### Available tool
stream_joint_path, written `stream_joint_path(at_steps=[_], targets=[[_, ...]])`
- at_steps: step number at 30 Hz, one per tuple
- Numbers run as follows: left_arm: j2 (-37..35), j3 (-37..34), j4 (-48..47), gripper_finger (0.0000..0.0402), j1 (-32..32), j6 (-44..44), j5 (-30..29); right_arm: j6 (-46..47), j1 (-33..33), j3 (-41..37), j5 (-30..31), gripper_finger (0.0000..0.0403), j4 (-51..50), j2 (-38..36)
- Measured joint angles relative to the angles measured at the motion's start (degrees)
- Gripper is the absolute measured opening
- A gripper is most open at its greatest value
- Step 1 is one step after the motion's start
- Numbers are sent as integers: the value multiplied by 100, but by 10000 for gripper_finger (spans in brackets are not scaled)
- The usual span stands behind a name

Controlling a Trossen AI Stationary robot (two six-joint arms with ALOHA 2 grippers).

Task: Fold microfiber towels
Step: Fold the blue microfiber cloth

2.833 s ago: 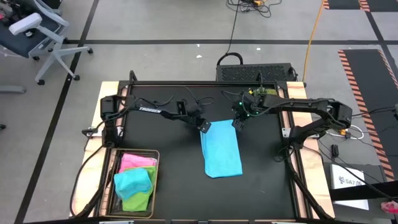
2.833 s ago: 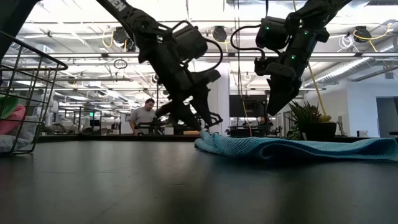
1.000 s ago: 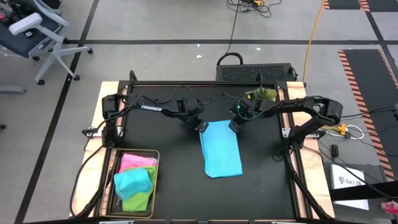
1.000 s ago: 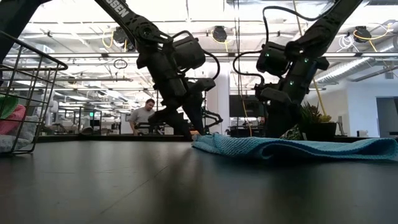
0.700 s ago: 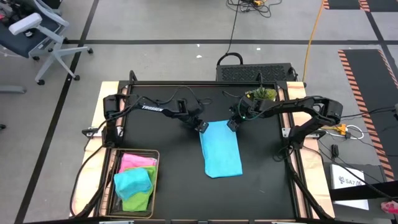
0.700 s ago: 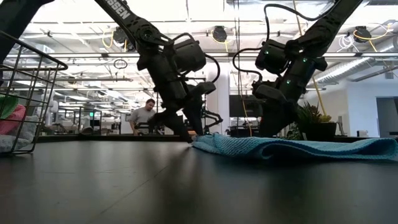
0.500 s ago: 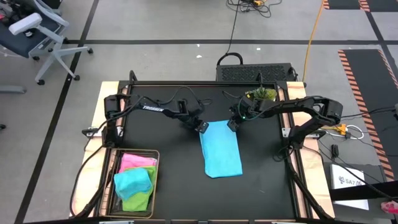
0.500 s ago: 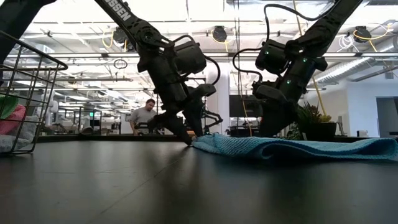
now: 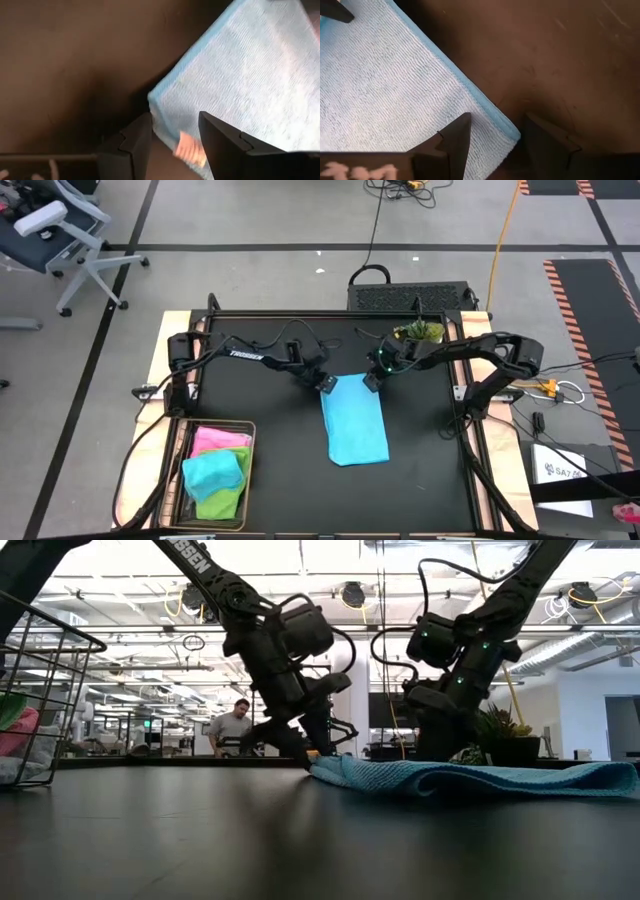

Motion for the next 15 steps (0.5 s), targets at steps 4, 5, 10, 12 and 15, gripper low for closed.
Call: stream_joint_path(at_steps=[4, 5, 10, 12, 15], targets=[[1, 0, 159, 166, -34, 65, -130, 45, 6, -2, -16, 171, 128, 15], [1, -1, 166, 166, -47, 83, -142, 82, 6, -4, -16, 171, 163, 18], [1, -1, 168, 166, -119, 76, -209, 283, 8, -7, -20, 171, 242, 26], [1, 0, 173, 166, -141, 74, -271, 333, 8, -7, -21, 171, 245, 26], [1, 0, 179, 166, -157, 54, -293, 333, 8, -7, -21, 171, 245, 26]])
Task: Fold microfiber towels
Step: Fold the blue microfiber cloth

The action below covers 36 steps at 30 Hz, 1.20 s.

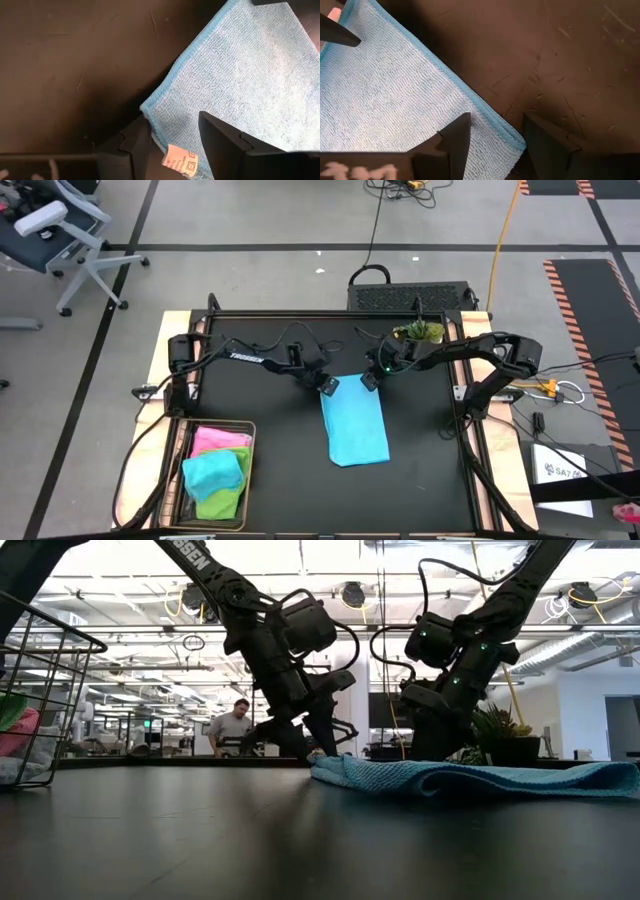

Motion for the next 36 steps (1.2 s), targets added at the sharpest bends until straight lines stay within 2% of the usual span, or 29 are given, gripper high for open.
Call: stream_joint_path(at_steps=[5, 9, 12, 17, 19, 27, 36], targets=[[0, -1, 18, 166, 0, -23, -104, 0, 0, 0, 3, 167, -3, 0], [0, 0, 35, 154, -13, -14, -415, 0, 0, 0, 27, 139, -20, 2], [0, 0, 54, 119, -54, 8, -678, 1, 0, -2, 45, 103, -24, 4], [1, 0, 269, 25, -164, 188, -708, 4, 7, -4, -32, 29, -31, 11], [0, 0, 347, 10, -208, 254, -711, 2, 9, -7, -36, 8, -33, 11], [2, 0, 176, 6, -236, 320, -859, 4, 9, -9, 137, 2, -52, -105], [-35, -1, 48, 4, -142, 387, -855, 2, 9, -9, 154, 1, -161, -751]])
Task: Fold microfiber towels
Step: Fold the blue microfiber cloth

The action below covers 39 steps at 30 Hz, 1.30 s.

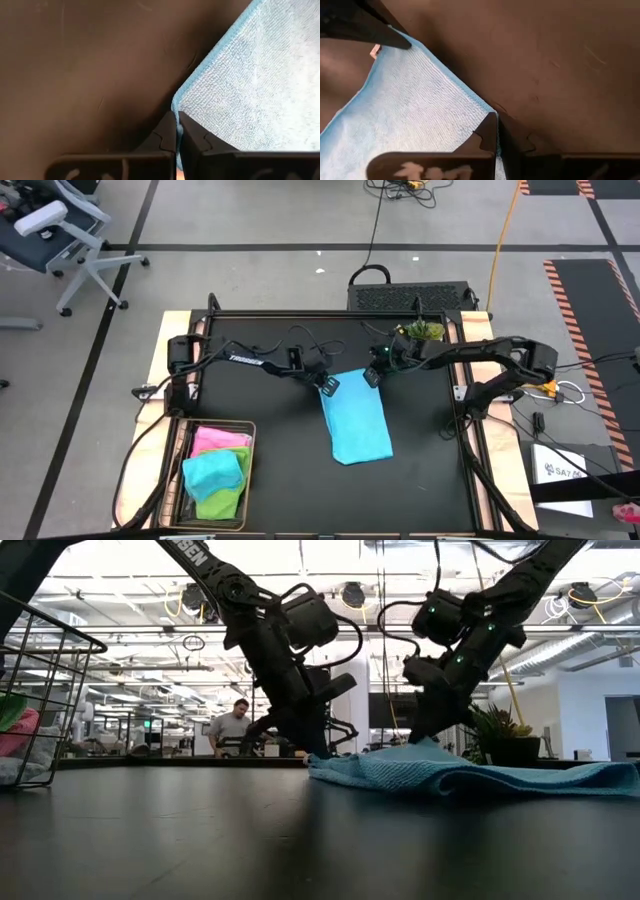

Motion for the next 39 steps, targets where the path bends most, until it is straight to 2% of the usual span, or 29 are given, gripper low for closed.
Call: stream_joint_path(at_steps=[6, 24, 39], targets=[[-223, 8, 134, 3, 2, 31, 4, -30, 104, 0, 282, 1, -567, -322], [-811, 1, -13, 1, -341, 7, -8, 439, 1022, 4, 371, 0, -1426, -1349], [-1405, 4, -249, 0, -1185, -454, -685, 1240, 2151, 5, 451, 0, -1768, -1922]])
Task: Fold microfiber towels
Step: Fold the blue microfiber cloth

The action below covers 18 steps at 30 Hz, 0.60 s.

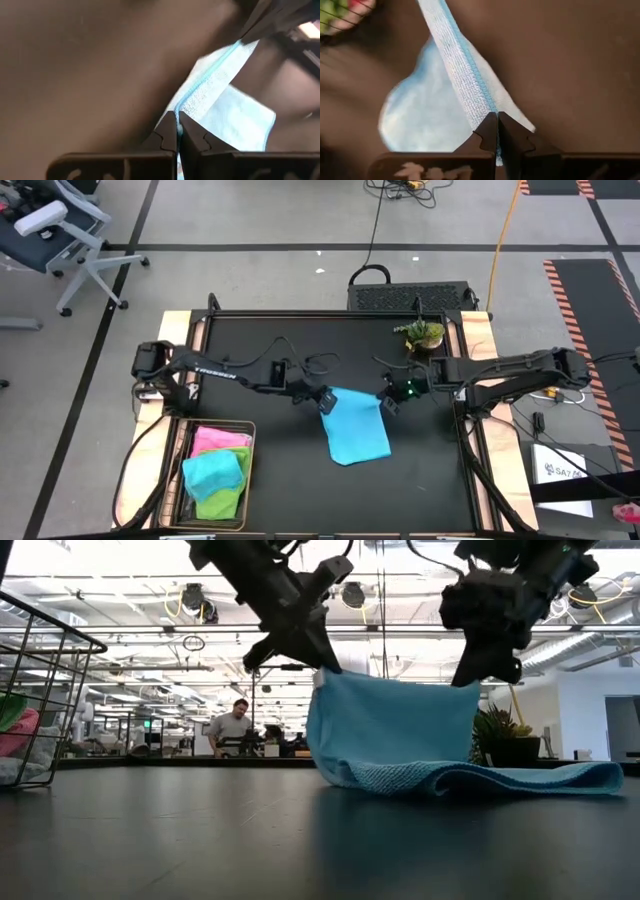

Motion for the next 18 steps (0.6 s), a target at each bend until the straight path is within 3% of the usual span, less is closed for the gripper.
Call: stream_joint_path(at_steps=[18], targets=[[68, -1, 117, 0, -1119, -1259, -290, 1434, 1726, 4, -154, 0, -61, -186]])
